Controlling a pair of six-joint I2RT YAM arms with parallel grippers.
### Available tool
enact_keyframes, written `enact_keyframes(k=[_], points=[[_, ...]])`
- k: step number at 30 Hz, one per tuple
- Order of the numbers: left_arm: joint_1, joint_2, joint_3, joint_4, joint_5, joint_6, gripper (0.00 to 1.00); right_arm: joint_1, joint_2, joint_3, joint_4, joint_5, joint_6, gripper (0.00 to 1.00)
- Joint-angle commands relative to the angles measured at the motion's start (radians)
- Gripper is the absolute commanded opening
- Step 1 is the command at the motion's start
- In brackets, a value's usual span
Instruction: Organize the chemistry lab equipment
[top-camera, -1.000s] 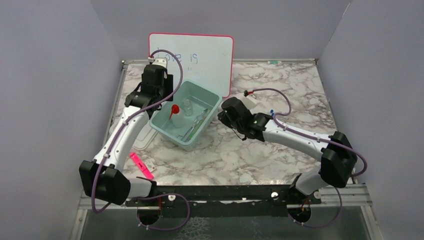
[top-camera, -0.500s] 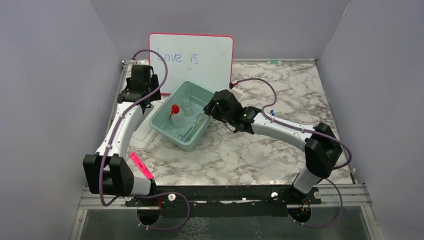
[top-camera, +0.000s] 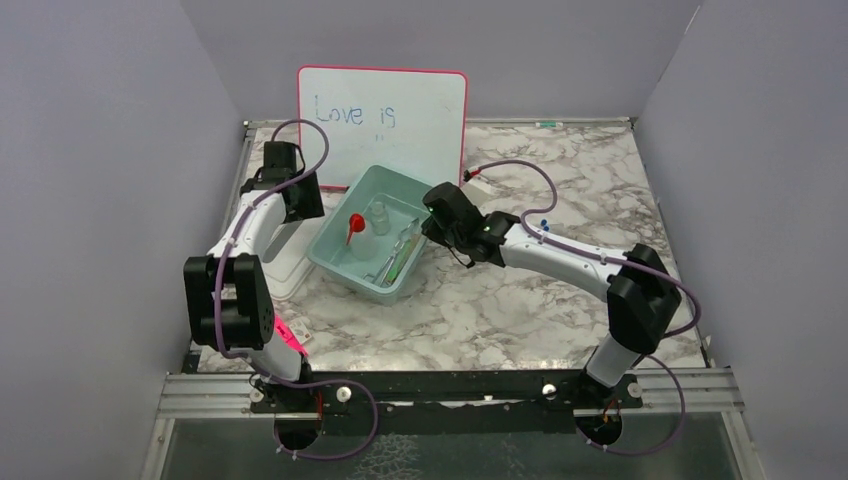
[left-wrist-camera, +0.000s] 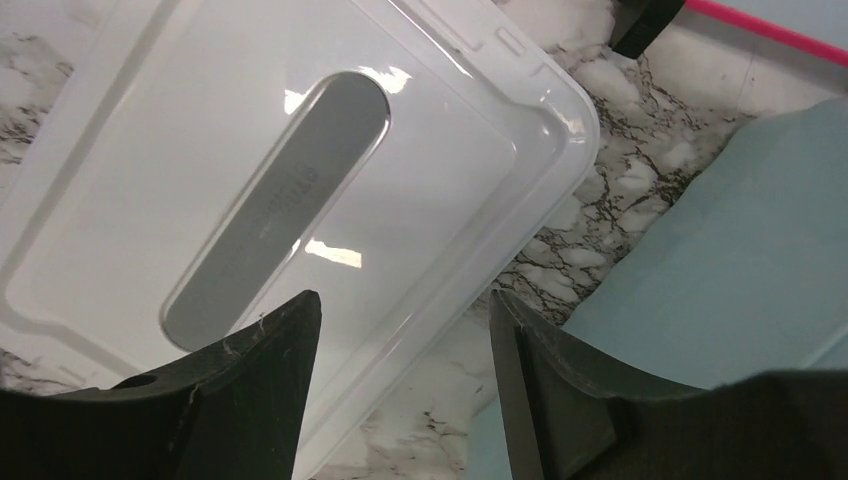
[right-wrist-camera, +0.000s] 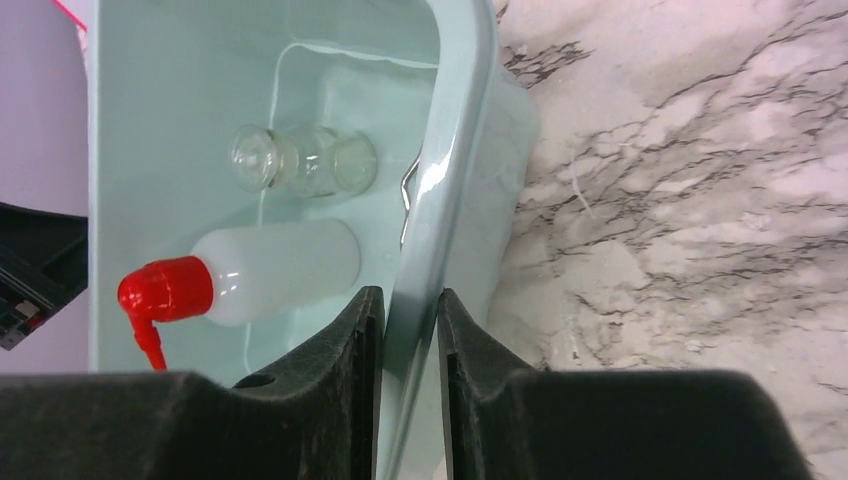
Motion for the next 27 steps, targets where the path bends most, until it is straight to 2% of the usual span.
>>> enact_keyframes(k=[1, 4, 9, 14, 19, 23, 27], points=[[0.004, 0.012, -0.029, 0.017, 0.096, 0.014, 0.65, -0.007, -0.048, 0.023, -0.138, 0.126, -0.002, 0.23], [0.003, 0.032, -0.039, 0.019, 0.111, 0.018, 0.65, -0.006, -0.066, 0.030, -0.190, 0.165, 0.005, 0.19], [0.003, 0.052, -0.043, 0.019, 0.156, 0.028, 0.64, -0.006, -0.122, -0.006, -0.223, 0.224, 0.022, 0.20], [0.003, 0.081, -0.062, 0.017, 0.157, 0.038, 0.53, -0.007, -0.156, -0.024, -0.197, 0.204, -0.016, 0.36], [0.001, 0.109, -0.067, 0.013, 0.174, 0.049, 0.48, -0.007, -0.206, -0.042, -0.173, 0.179, -0.038, 0.50], [-0.006, 0.130, -0.074, 0.010, 0.192, 0.055, 0.47, -0.007, -0.263, -0.057, -0.167, 0.172, -0.045, 0.54], [-0.021, 0.159, -0.073, 0.001, 0.205, 0.063, 0.44, -0.007, -0.315, -0.079, -0.143, 0.156, -0.053, 0.54]])
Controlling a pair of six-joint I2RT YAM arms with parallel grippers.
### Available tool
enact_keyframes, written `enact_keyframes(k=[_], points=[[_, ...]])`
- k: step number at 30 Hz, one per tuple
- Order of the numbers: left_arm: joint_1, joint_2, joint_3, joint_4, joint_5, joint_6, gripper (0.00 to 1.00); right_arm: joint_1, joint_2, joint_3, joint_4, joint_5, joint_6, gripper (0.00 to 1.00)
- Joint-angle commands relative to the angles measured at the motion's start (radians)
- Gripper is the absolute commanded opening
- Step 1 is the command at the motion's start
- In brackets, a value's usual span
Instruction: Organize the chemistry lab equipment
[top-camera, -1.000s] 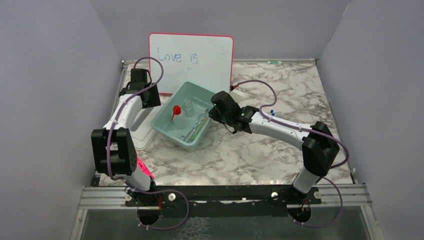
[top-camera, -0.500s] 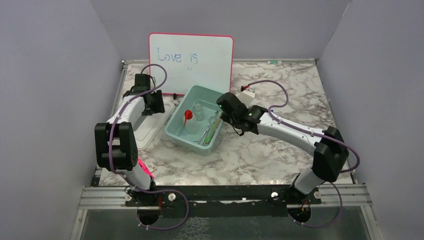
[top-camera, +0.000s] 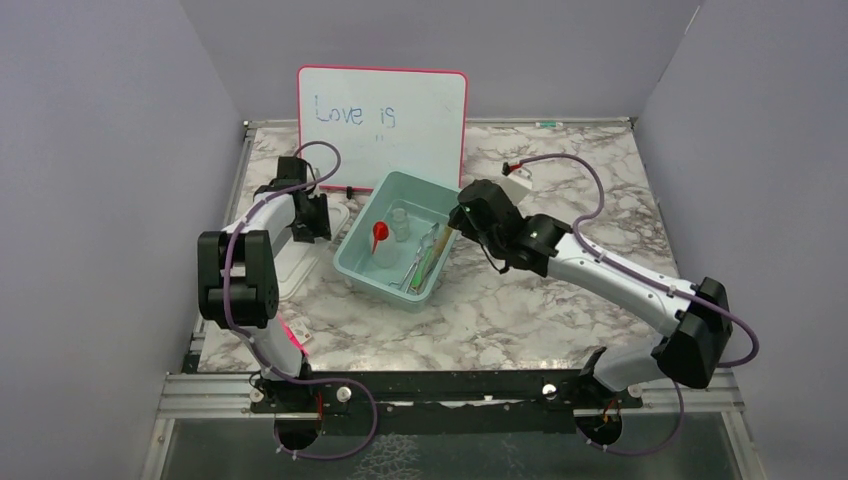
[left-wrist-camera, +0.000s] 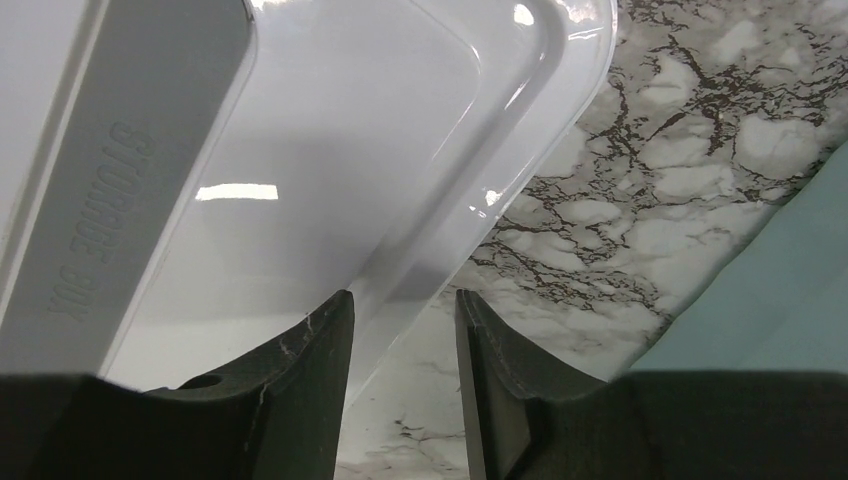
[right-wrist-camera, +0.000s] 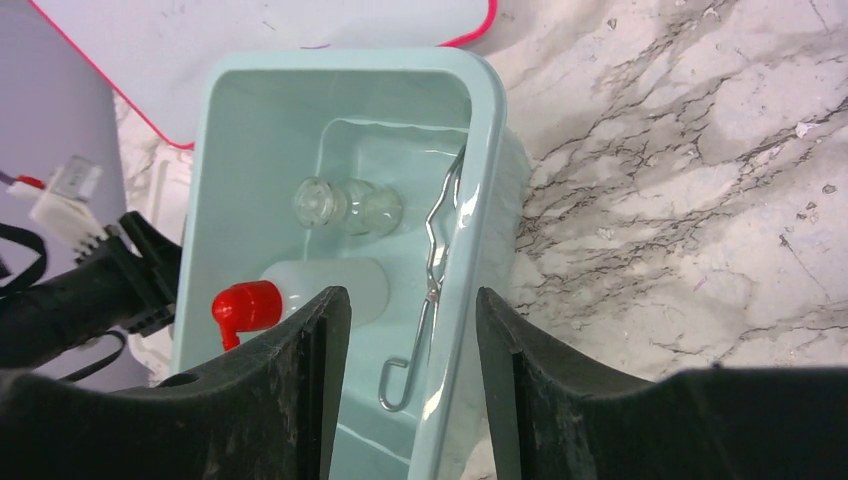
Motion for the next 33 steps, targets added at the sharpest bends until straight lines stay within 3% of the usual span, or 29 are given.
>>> enact_keyframes(k=[1, 10, 16, 24, 33], points=[[-0.019, 0.035, -0.005, -0.007, 0.038, 0.023, 0.43, -0.005, -0.074, -0.035, 0.040, 0.009, -0.020, 0.54], [-0.082, 0.093, -0.005, -0.015, -0.036, 0.062, 0.29, -0.005, -0.145, -0.087, 0.072, 0.007, -0.026, 0.54], [-0.120, 0.106, -0.009, -0.020, -0.077, 0.090, 0.27, -0.005, -0.164, -0.098, 0.070, 0.002, -0.025, 0.54], [-0.135, 0.038, 0.006, -0.023, -0.095, 0.117, 0.00, -0.004, -0.185, -0.106, 0.065, -0.007, -0.023, 0.54], [-0.139, -0.178, -0.022, 0.010, -0.100, 0.166, 0.00, -0.005, -0.208, -0.099, 0.052, -0.029, -0.031, 0.54]])
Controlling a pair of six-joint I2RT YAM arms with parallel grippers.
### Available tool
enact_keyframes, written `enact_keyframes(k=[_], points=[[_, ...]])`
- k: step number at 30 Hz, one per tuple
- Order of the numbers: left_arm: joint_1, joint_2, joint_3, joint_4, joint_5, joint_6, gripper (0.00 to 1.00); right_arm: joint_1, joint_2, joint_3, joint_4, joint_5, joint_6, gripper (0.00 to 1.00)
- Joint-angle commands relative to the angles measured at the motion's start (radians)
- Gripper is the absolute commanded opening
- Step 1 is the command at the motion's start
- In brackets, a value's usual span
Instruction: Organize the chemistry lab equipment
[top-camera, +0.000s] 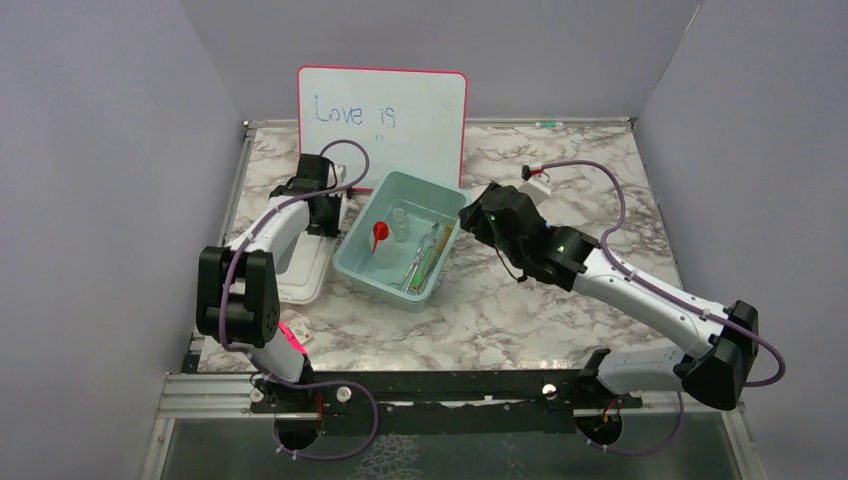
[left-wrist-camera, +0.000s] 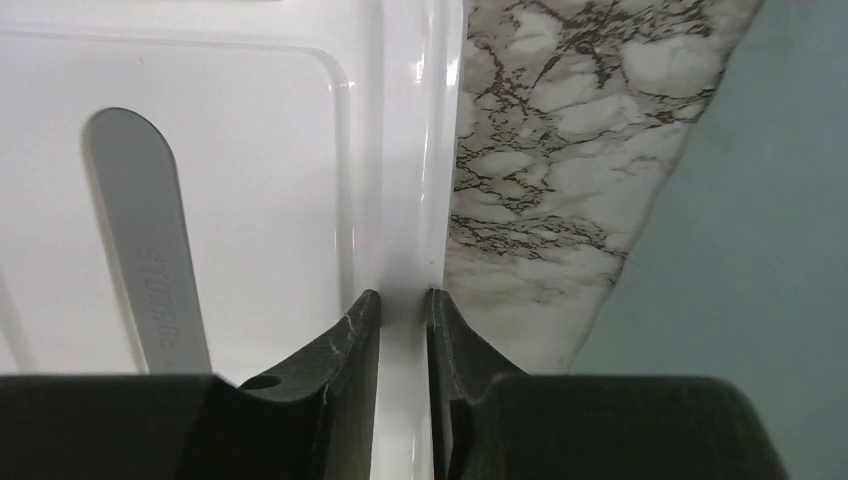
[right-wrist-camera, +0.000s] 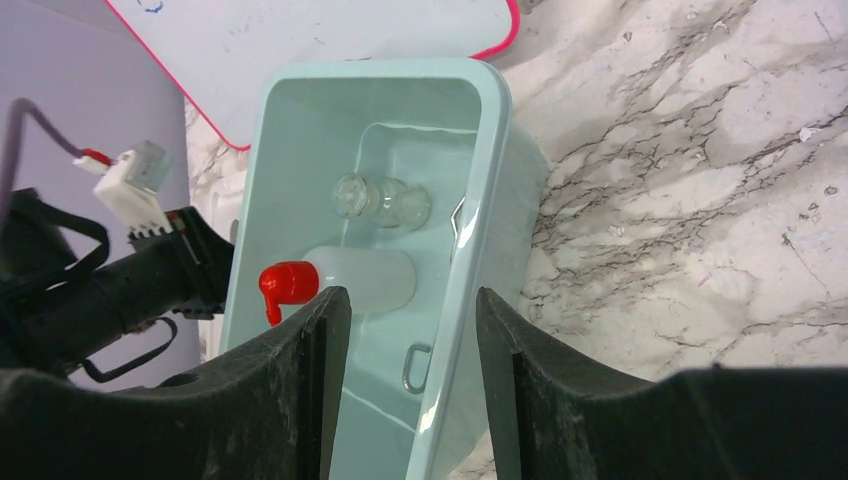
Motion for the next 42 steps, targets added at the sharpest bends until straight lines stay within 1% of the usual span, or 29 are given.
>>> enact_keyframes(k=[1, 6, 20, 22, 25, 27, 28, 31, 34, 38, 42], points=[[-0.002, -0.136, -0.013, 0.034, -0.029, 0.031, 0.00, -0.004, -0.034, -0.002, -0.002, -0.017, -0.012, 0.54], [-0.002, -0.211, -0.023, 0.051, -0.071, 0.033, 0.00, -0.004, -0.037, -0.008, 0.000, -0.039, -0.009, 0.54], [-0.003, -0.407, -0.028, 0.053, -0.012, 0.013, 0.00, -0.005, -0.034, -0.005, 0.007, -0.086, -0.019, 0.54], [-0.002, -0.415, -0.040, 0.048, -0.012, 0.012, 0.00, -0.005, -0.023, 0.001, 0.008, -0.095, -0.024, 0.54], [-0.002, -0.381, -0.053, 0.035, 0.032, -0.020, 0.00, -0.004, -0.010, 0.005, 0.011, -0.105, -0.024, 0.54], [-0.002, -0.338, -0.056, 0.024, 0.047, -0.056, 0.23, -0.004, -0.005, 0.000, 0.013, -0.112, -0.018, 0.54], [-0.002, -0.309, -0.053, 0.014, 0.050, -0.067, 0.30, -0.005, -0.006, -0.003, 0.014, -0.116, -0.013, 0.54], [-0.003, -0.226, -0.044, -0.009, 0.040, -0.070, 0.40, -0.004, -0.014, -0.020, 0.018, -0.118, -0.005, 0.54], [0.000, -0.152, -0.043, -0.018, 0.022, -0.070, 0.44, -0.004, -0.032, -0.041, 0.025, -0.114, -0.003, 0.54], [0.004, -0.054, -0.046, -0.039, 0.027, -0.064, 0.44, -0.005, -0.051, -0.054, 0.017, -0.102, -0.003, 0.54], [0.007, 0.000, -0.059, -0.048, 0.038, -0.064, 0.43, -0.004, -0.070, -0.065, 0.016, -0.092, -0.008, 0.54]])
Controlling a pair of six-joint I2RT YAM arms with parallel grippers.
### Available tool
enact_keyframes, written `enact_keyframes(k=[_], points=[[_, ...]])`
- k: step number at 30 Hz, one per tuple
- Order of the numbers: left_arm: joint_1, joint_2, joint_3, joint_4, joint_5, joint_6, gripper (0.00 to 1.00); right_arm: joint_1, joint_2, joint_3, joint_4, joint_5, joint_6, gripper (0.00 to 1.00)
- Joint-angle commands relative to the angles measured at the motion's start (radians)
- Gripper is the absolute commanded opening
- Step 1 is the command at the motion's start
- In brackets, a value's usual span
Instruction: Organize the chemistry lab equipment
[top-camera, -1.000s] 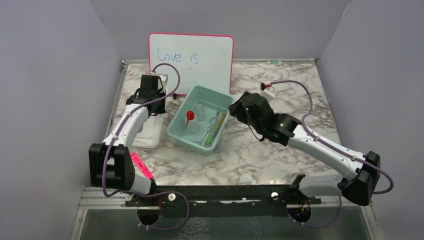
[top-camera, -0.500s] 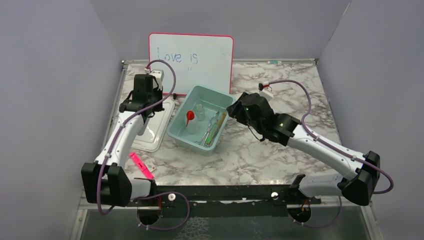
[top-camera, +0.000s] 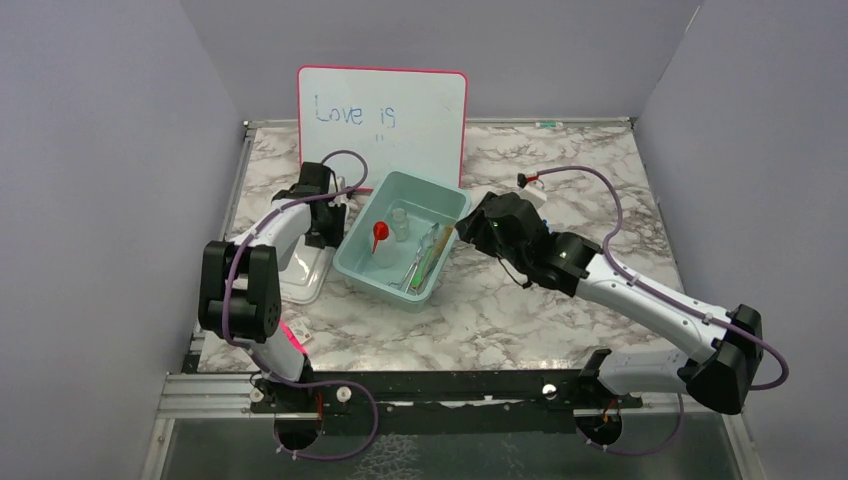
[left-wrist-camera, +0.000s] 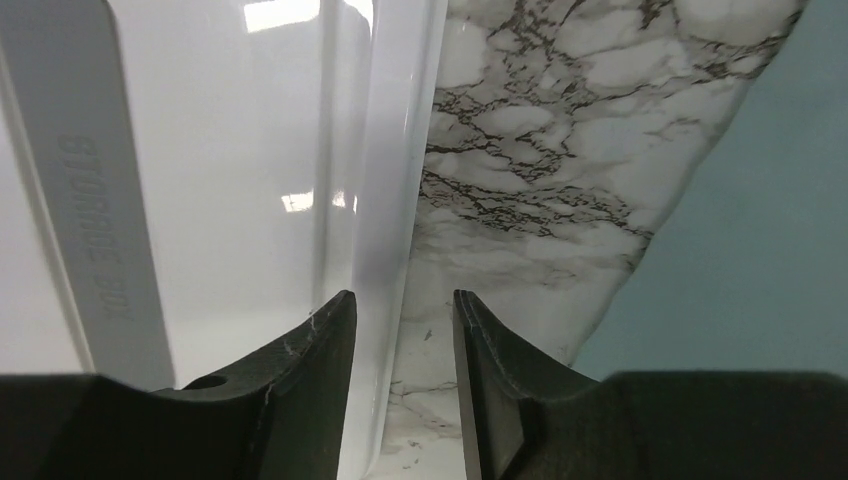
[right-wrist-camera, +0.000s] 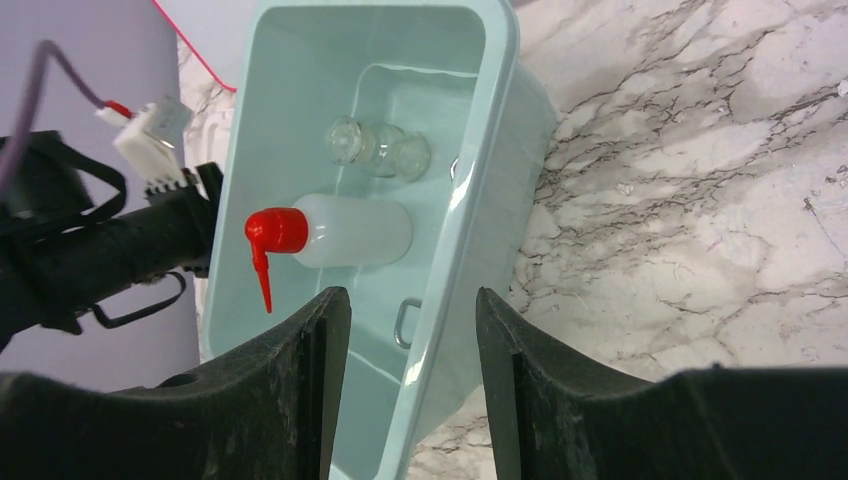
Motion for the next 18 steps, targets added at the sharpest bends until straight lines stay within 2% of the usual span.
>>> enact_keyframes(k=[1, 7, 11, 15, 18], points=[[0.006, 0.042, -0.023, -0.032, 0.005, -0.010, 0.44, -0.004, -0.049, -0.013, 0.008, 0.016, 0.001, 0.54], [0.008, 0.073, -0.021, -0.044, -0.075, -0.016, 0.53, -0.004, -0.061, -0.020, 0.009, 0.021, -0.007, 0.55], [0.008, 0.092, -0.026, -0.046, -0.073, -0.018, 0.54, -0.004, -0.072, -0.028, 0.012, 0.024, -0.003, 0.55], [0.007, 0.116, -0.032, -0.045, -0.056, -0.018, 0.51, -0.004, -0.083, -0.034, 0.011, 0.030, -0.001, 0.54], [0.008, 0.143, -0.036, -0.048, -0.064, -0.017, 0.42, -0.005, -0.093, -0.035, 0.009, 0.036, 0.001, 0.54]])
